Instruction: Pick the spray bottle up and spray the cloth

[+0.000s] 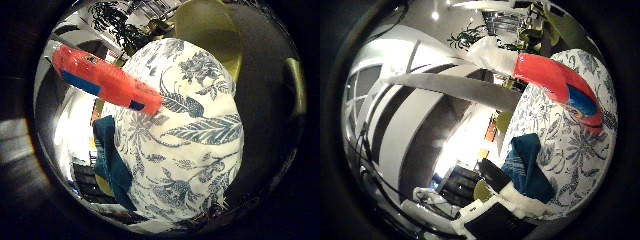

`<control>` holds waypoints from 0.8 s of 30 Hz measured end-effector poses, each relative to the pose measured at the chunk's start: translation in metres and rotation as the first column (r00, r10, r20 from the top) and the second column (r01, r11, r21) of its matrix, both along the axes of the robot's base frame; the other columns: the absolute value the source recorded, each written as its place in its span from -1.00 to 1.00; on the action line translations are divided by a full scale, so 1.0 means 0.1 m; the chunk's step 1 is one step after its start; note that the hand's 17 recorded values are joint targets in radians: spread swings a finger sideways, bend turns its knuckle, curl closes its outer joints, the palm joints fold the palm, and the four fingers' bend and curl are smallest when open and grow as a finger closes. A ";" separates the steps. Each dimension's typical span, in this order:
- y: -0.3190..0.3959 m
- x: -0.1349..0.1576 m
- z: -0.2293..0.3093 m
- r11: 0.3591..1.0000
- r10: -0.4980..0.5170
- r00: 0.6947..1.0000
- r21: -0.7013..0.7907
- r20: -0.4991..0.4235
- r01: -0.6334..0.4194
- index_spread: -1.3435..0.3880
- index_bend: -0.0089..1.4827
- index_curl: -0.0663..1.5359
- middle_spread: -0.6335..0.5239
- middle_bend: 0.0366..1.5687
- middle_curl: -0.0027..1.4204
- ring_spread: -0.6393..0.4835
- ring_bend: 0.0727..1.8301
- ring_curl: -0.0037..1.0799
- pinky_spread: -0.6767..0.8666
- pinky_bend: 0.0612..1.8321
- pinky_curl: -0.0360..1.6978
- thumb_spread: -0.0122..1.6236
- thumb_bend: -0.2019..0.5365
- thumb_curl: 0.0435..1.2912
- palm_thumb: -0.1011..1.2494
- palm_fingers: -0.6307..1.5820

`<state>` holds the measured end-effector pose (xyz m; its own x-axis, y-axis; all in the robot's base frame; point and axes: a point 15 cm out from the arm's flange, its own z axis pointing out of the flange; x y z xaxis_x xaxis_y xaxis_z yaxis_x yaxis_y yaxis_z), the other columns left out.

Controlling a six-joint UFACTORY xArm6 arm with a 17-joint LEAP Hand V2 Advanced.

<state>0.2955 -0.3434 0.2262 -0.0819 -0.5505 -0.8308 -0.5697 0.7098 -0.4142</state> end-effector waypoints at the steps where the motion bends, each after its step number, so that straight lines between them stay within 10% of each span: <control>1: 0.01 0.04 0.01 1.000 0.001 1.000 0.003 0.005 -0.001 0.27 -0.81 -0.66 0.53 -0.80 -0.57 0.62 -0.73 -0.51 0.37 -0.34 -0.83 0.13 -0.54 -0.57 -0.06 -0.49; 24: 0.11 0.65 -0.13 0.995 -0.022 0.998 0.094 0.063 0.016 0.40 -0.78 -0.60 0.52 -0.75 -0.53 0.58 -0.66 -0.49 0.35 -0.36 -0.80 0.13 -0.53 -0.56 0.01 -0.42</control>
<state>0.3605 -0.3320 0.2133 -0.0369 -0.4687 -0.8826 -0.5308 0.7575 -0.3801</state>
